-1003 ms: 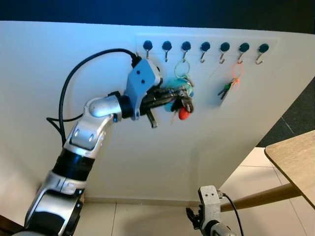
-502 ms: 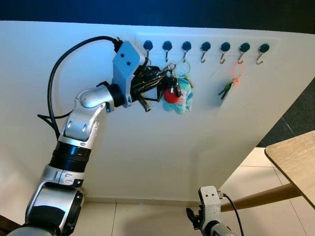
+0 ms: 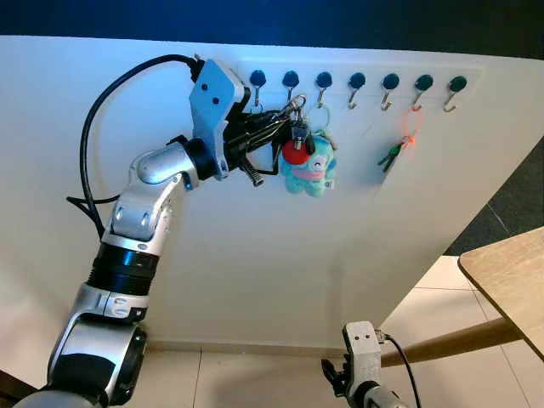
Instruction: Hang keys on a hook
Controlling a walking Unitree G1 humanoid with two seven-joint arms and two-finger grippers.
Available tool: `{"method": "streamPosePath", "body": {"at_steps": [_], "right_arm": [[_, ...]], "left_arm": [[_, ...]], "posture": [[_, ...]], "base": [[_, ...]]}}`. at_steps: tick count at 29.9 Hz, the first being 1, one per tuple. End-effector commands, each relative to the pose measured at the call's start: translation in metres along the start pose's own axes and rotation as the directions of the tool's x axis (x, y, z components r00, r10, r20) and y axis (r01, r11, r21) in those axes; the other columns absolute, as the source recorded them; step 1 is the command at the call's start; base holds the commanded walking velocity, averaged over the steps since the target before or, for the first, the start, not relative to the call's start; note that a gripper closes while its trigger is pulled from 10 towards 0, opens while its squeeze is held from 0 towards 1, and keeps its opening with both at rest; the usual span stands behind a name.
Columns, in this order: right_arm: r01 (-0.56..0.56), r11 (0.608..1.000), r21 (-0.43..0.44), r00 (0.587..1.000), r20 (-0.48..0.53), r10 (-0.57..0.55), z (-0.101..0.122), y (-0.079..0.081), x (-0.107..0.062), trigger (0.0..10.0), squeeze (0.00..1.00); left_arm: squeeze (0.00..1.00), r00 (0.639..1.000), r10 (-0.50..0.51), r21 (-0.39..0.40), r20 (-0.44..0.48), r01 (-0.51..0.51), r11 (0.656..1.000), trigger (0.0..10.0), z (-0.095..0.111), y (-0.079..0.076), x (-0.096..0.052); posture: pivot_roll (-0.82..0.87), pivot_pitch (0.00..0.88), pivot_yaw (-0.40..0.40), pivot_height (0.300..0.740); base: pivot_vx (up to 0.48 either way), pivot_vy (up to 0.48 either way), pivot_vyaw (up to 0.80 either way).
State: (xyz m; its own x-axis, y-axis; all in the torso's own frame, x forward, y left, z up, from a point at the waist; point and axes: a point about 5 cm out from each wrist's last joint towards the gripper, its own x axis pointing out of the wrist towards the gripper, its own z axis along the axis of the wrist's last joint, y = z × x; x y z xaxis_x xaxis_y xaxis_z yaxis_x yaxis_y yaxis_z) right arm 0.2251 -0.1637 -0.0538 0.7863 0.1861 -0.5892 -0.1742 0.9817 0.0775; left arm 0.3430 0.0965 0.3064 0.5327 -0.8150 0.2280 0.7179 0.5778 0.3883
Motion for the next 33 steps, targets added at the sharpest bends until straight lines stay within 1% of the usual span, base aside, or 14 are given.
{"method": "streamPosePath", "body": {"at_steps": [1,8,14,17,21,22,23,24,27,28,29,30,32,33], "right_arm": [[0.002,1.000,0.003,1.000,-0.012,-0.002,-0.005,0.000,-0.002,10.0,0.00],[-0.019,1.000,0.000,1.000,0.020,0.019,0.000,0.003,0.000,10.0,0.00],[-0.126,0.990,-0.056,0.980,0.147,0.133,0.022,0.020,0.005,10.0,0.00],[-0.208,0.974,-0.094,0.938,0.264,0.226,0.042,0.034,0.007,10.0,0.00],[-0.249,0.959,-0.136,0.900,0.334,0.281,0.055,0.043,0.006,10.0,0.00],[-0.270,0.941,-0.206,0.842,0.423,0.334,0.073,0.049,0.002,10.0,0.00],[-0.273,0.933,-0.233,0.813,0.462,0.353,0.080,0.052,-0.001,10.0,0.00],[-0.273,0.933,-0.233,0.813,0.462,0.353,0.080,0.052,-0.001,10.0,0.00],[-0.274,0.908,-0.318,0.718,0.560,0.412,0.101,0.058,-0.011,10.0,0.00],[-0.274,0.908,-0.318,0.718,0.560,0.412,0.101,0.058,-0.011,10.0,0.00],[-0.267,0.886,-0.379,0.606,0.649,0.461,0.123,0.065,-0.025,10.0,0.00],[-0.260,0.880,-0.397,0.554,0.685,0.473,0.134,0.068,-0.031,10.0,0.00],[-0.244,0.878,-0.411,0.491,0.728,0.478,0.149,0.071,-0.040,10.0,0.00],[-0.244,0.878,-0.411,0.491,0.728,0.478,0.149,0.071,-0.040,10.0,0.00]], "left_arm": [[0.00,0.999,-0.013,-0.005,0.035,0.014,1.000,10.0,0.006,-0.001,0.005],[0.00,1.000,-0.028,-0.019,0.012,0.028,0.999,10.0,0.003,-0.003,0.010],[0.00,1.000,-0.011,-0.020,-0.010,0.011,1.000,10.0,0.000,-0.001,0.012],[0.00,1.000,0.001,-0.028,-0.009,-0.002,1.000,10.0,0.000,0.001,0.013],[0.00,1.000,0.003,-0.031,-0.017,-0.004,1.000,10.0,-0.001,0.002,0.013],[0.00,1.000,0.005,-0.033,-0.024,-0.006,0.999,10.0,-0.002,0.003,0.013],[0.00,1.000,0.006,-0.034,-0.026,-0.007,0.999,10.0,-0.003,0.003,0.013],[0.00,1.000,0.006,-0.034,-0.026,-0.007,0.999,10.0,-0.003,0.003,0.013],[0.00,1.000,0.010,-0.034,-0.030,-0.011,0.999,10.0,-0.003,0.004,0.012],[0.00,1.000,0.010,-0.034,-0.030,-0.011,0.999,10.0,-0.003,0.004,0.012],[0.00,0.999,0.017,-0.032,-0.033,-0.018,0.999,10.0,-0.004,0.006,0.011],[0.00,0.999,0.020,-0.032,-0.034,-0.021,0.999,10.0,-0.004,0.006,0.011],[0.00,0.999,0.022,-0.032,-0.035,-0.023,0.999,10.0,-0.004,0.007,0.011],[0.00,0.999,0.022,-0.032,-0.035,-0.023,0.999,10.0,-0.004,0.007,0.011]], "posture": [[0.06,0.064,-0.023,0.740],[0.06,0.065,-0.022,0.740],[0.06,0.069,-0.021,0.740],[0.06,0.071,-0.021,0.740],[0.06,0.072,-0.021,0.740],[0.06,0.075,-0.020,0.740],[0.06,0.077,-0.020,0.740],[0.06,0.077,-0.020,0.740],[0.06,0.081,-0.021,0.740],[0.06,0.081,-0.021,0.740],[0.06,0.082,-0.021,0.740],[0.06,0.082,-0.021,0.740],[0.06,0.083,-0.021,0.740],[0.06,0.083,-0.021,0.740]], "base": [[0.000,0.000,0.00],[0.000,0.000,0.00],[0.000,0.000,0.00],[0.000,0.000,0.00],[0.000,0.000,0.00],[0.000,0.000,0.00],[0.000,0.000,0.00],[0.000,0.000,0.00],[0.000,0.000,0.00],[0.000,0.000,0.00],[0.000,0.000,0.00],[0.000,0.000,0.00],[0.000,0.000,0.00],[0.000,0.000,0.00]]}}
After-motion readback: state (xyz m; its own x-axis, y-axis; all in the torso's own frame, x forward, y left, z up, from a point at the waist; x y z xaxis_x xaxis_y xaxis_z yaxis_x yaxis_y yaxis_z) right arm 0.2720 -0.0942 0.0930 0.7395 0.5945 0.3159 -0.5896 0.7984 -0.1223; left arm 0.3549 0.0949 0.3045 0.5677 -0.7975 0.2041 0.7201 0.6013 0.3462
